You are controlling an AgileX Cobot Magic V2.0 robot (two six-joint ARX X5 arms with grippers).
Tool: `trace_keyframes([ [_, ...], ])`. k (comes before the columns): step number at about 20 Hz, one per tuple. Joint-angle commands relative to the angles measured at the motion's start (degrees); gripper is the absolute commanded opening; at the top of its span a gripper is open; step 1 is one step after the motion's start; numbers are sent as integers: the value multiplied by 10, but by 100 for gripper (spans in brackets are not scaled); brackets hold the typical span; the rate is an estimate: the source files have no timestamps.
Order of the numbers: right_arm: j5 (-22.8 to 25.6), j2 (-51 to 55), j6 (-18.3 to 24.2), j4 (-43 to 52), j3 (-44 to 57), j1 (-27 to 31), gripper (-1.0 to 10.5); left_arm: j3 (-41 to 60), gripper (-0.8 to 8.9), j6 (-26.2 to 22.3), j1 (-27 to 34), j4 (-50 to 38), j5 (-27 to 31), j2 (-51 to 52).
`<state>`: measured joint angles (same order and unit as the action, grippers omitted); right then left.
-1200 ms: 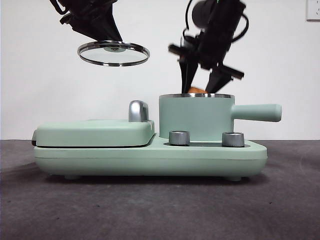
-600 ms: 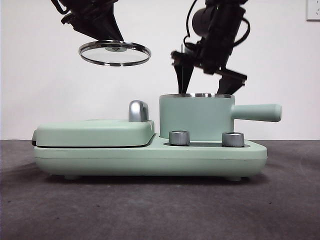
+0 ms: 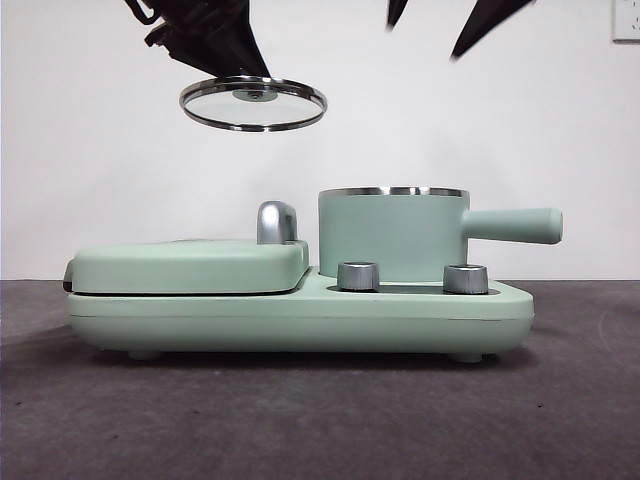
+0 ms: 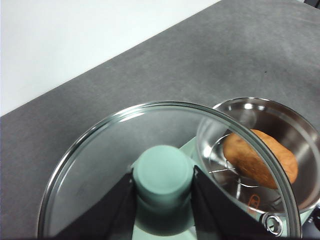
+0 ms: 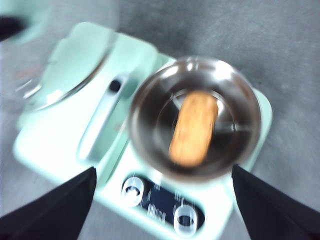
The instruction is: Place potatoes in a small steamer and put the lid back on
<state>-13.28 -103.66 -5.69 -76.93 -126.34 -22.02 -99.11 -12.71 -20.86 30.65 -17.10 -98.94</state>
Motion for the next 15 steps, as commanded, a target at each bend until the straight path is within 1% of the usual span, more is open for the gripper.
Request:
trace_keyframes([
  [1, 3, 75, 20, -44, 61, -12, 430, -17, 18, -16, -17, -15, -14, -4],
  [4, 3, 180, 20, -40, 168, -24, 430, -17, 18, -37, -36, -17, -26, -4],
  [5, 3, 218, 20, -23, 209, -33, 430, -17, 18, -44, -43, -20, -29, -5],
  [8, 3, 344, 19, 74, 352, -64, 430, -17, 15, -76, -59, -25, -51, -10],
  [12, 3, 493, -38, 185, 524, -100, 430, -17, 15, -81, -74, -37, -60, -26],
  [13, 8, 525, -50, 205, 560, -106, 430, -17, 15, -81, -76, -40, -61, -31],
  [15, 35, 585, -70, 226, 623, -116, 430, -17, 15, -80, -81, -46, -61, -42],
])
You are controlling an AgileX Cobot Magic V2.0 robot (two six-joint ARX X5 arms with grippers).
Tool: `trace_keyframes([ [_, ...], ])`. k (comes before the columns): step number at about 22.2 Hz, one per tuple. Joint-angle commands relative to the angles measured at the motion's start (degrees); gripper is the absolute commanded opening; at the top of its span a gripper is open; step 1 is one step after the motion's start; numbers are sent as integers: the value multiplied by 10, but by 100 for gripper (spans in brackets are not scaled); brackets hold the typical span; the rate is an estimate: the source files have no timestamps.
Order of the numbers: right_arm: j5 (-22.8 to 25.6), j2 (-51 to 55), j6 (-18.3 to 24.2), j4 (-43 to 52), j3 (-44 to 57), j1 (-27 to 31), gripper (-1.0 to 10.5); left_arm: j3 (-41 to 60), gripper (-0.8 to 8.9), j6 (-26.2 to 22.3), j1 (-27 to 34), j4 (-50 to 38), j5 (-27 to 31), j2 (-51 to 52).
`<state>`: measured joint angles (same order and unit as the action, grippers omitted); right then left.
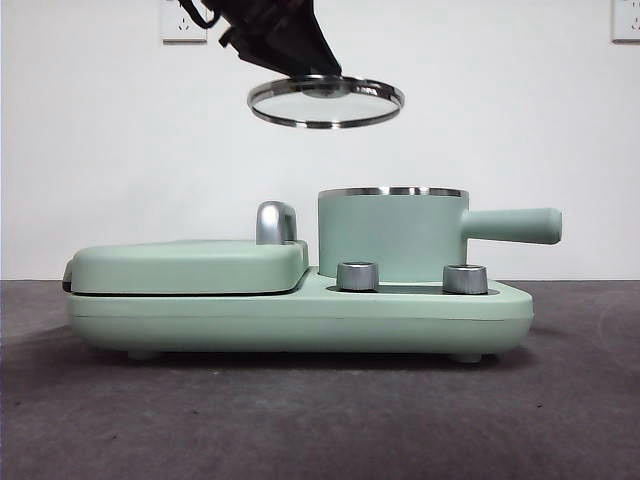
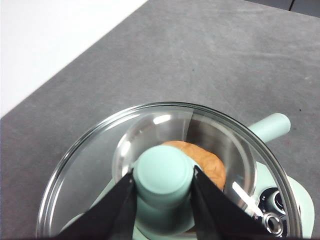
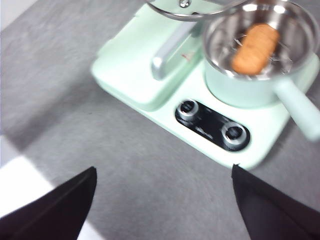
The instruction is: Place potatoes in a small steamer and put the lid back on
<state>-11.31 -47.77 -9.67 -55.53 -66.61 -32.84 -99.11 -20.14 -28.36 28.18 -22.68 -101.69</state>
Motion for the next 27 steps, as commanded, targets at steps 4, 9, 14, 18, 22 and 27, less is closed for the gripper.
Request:
trace_keyframes([
  [4, 49, 99, -51, 30, 98, -10, 430, -17, 15, -6, -11, -33, -19, -26],
  [9, 73, 159, -80, 37, 154, -10, 430, -17, 15, -2, -20, -57, -21, -42],
  [14, 84, 197, -99, 38, 185, -10, 430, -17, 15, -4, -31, -82, -21, -61],
  [18, 86, 209, -99, 40, 190, -10, 429, -17, 15, -4, -36, -106, -29, -72],
  [22, 87, 210, -99, 41, 190, -10, 429, -17, 14, -4, -36, -136, -31, -81],
  [27, 88, 210, -99, 41, 190, -10, 429, -17, 14, -4, -36, -151, -70, -94],
])
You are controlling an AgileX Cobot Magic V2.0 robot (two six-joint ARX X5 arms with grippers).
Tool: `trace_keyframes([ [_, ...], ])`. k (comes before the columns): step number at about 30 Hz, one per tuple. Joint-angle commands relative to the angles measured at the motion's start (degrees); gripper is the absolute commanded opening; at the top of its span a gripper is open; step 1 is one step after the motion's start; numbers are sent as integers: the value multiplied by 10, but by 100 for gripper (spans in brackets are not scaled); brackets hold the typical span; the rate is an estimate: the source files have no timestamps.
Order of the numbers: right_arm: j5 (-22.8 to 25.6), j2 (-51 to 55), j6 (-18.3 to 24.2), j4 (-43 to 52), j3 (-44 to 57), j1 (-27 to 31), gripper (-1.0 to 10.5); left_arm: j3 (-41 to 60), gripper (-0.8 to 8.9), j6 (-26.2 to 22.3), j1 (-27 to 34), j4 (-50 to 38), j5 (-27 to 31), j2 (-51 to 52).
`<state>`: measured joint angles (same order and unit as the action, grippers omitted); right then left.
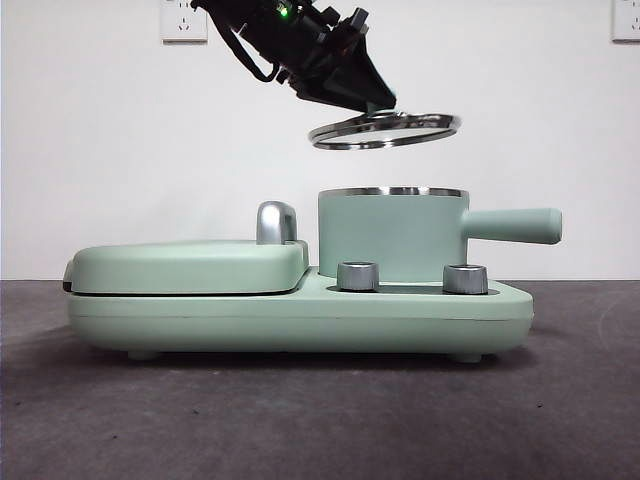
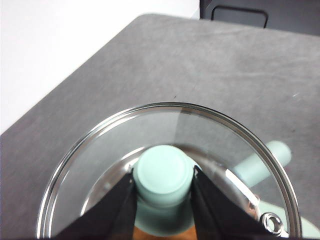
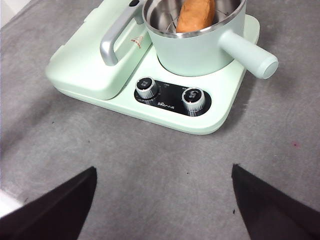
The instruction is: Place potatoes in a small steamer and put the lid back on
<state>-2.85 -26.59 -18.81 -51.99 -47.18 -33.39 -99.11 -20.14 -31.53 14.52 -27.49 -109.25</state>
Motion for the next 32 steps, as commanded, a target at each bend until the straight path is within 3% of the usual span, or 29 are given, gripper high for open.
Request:
trace_keyframes([
  [1, 3, -2, -8, 6, -5, -5, 429, -17, 14, -4, -4, -17, -26, -22],
  [24, 3, -2, -19, 10, -5, -5, 430, -17, 14, -3, -5, -24, -25, -79],
  [32, 3, -2, -26, 16, -5, -5, 429, -18, 14, -20, -4, -23, 8, -79],
])
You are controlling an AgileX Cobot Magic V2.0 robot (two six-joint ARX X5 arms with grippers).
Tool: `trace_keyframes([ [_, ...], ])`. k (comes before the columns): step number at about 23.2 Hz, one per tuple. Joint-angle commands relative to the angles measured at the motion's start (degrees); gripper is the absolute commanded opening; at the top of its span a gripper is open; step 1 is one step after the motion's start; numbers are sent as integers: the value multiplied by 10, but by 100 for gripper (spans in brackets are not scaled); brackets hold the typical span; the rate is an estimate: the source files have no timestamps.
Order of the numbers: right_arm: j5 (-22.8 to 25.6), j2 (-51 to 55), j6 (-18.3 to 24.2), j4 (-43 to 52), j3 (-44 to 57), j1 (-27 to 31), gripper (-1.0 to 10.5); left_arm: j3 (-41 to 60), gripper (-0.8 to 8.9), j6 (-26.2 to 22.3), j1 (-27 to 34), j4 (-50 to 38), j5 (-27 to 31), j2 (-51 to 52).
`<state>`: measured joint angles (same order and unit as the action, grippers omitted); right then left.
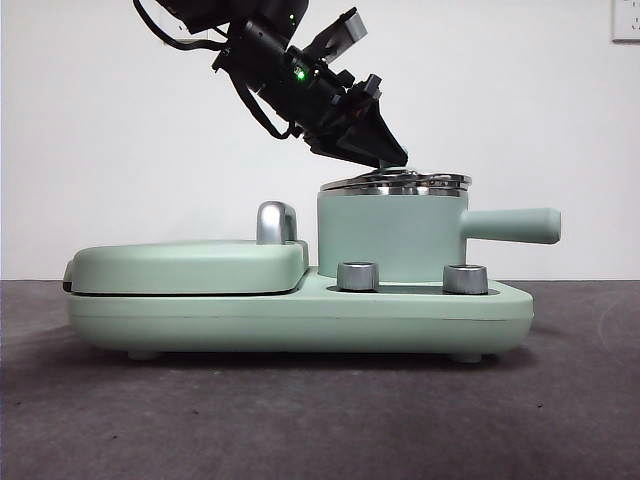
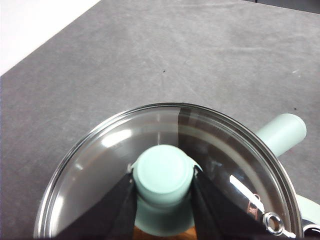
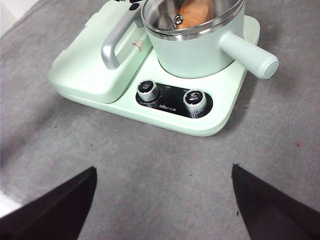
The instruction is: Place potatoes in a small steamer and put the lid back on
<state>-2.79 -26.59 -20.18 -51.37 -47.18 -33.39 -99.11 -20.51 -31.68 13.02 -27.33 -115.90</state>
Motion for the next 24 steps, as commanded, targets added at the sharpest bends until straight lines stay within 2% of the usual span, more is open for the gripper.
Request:
trace_keyframes([
  [1, 3, -2, -13, 12, -5, -5, 430, -17, 14, -16, -3, -8, 7, -13],
  [14, 3, -2, -17, 21, -5, -5, 430, -18, 14, -12, -12, -6, 24, -12],
  [19, 3, -2, -17, 21, -5, -5, 429, -19, 14, 4, -22, -4, 57, -12],
  [24, 3, -2, -17, 21, -5, -5, 429, -54, 13, 25, -23, 45, 63, -12],
])
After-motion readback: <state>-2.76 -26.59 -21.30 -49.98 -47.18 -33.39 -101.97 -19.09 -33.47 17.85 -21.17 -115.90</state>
